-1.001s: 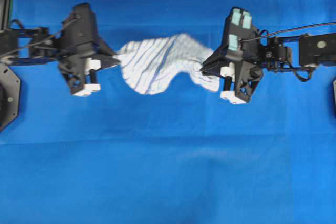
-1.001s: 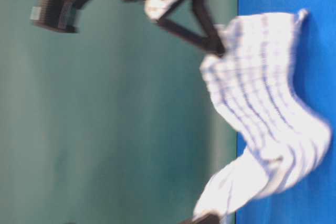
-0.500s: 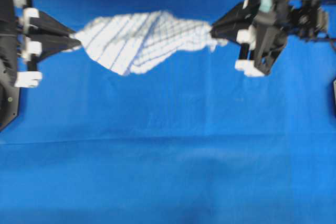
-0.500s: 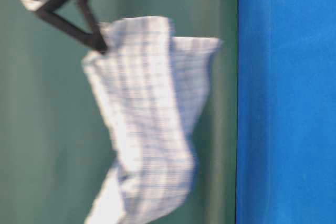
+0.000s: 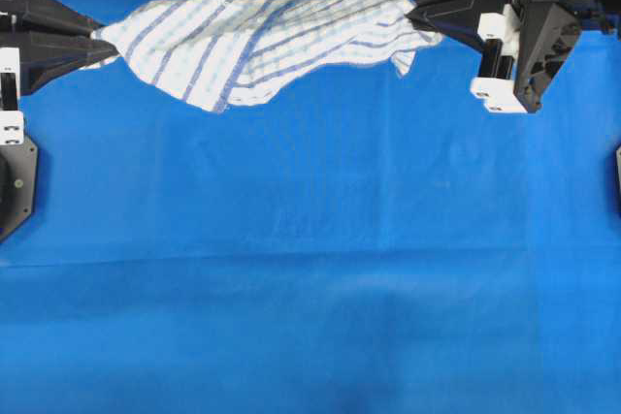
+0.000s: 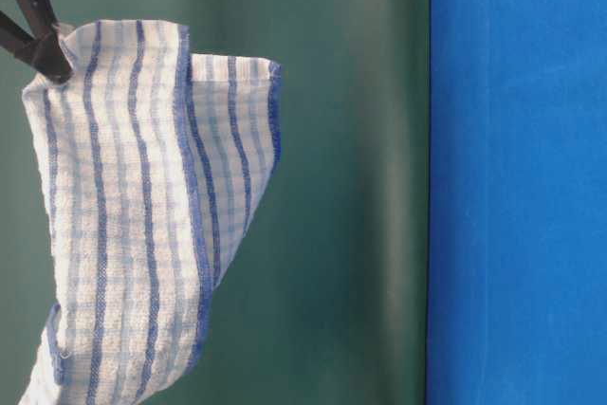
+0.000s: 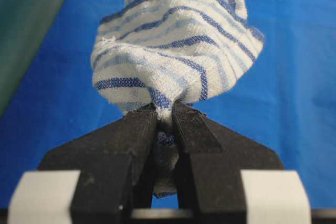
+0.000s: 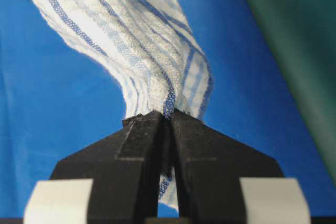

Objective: Lift the towel with both arms.

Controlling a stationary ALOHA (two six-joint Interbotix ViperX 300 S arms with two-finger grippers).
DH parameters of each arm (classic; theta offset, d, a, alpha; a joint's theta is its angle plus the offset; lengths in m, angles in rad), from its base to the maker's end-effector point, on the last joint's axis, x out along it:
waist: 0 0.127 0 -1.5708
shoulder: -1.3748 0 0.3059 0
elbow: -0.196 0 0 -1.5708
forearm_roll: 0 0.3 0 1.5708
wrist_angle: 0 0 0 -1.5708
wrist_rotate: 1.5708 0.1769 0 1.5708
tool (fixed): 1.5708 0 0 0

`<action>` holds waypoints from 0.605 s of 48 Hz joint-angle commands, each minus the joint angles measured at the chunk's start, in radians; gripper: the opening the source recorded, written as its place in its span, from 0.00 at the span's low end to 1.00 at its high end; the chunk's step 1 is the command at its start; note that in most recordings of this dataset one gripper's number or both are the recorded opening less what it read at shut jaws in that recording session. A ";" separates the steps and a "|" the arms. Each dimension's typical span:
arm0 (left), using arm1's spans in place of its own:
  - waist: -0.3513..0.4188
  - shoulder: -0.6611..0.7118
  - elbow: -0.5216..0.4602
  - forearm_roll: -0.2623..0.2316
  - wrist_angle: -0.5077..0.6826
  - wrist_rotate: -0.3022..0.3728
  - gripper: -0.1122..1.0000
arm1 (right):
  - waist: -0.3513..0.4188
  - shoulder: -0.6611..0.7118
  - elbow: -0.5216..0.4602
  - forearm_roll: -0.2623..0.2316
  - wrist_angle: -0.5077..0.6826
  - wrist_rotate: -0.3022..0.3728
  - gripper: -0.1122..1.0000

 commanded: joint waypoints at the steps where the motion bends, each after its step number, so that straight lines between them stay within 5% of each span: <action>1: 0.003 0.005 -0.026 0.000 -0.006 0.002 0.14 | -0.003 -0.014 -0.026 -0.003 -0.006 -0.005 0.17; 20: -0.006 0.012 -0.025 0.000 -0.011 -0.006 0.16 | -0.002 -0.015 -0.025 -0.003 -0.014 -0.015 0.18; 22: -0.011 0.012 -0.025 0.000 -0.012 -0.008 0.23 | -0.002 -0.015 -0.025 -0.003 -0.014 -0.015 0.21; 29: -0.018 0.012 -0.023 -0.002 -0.018 -0.006 0.62 | -0.002 -0.015 -0.021 -0.005 -0.014 -0.023 0.59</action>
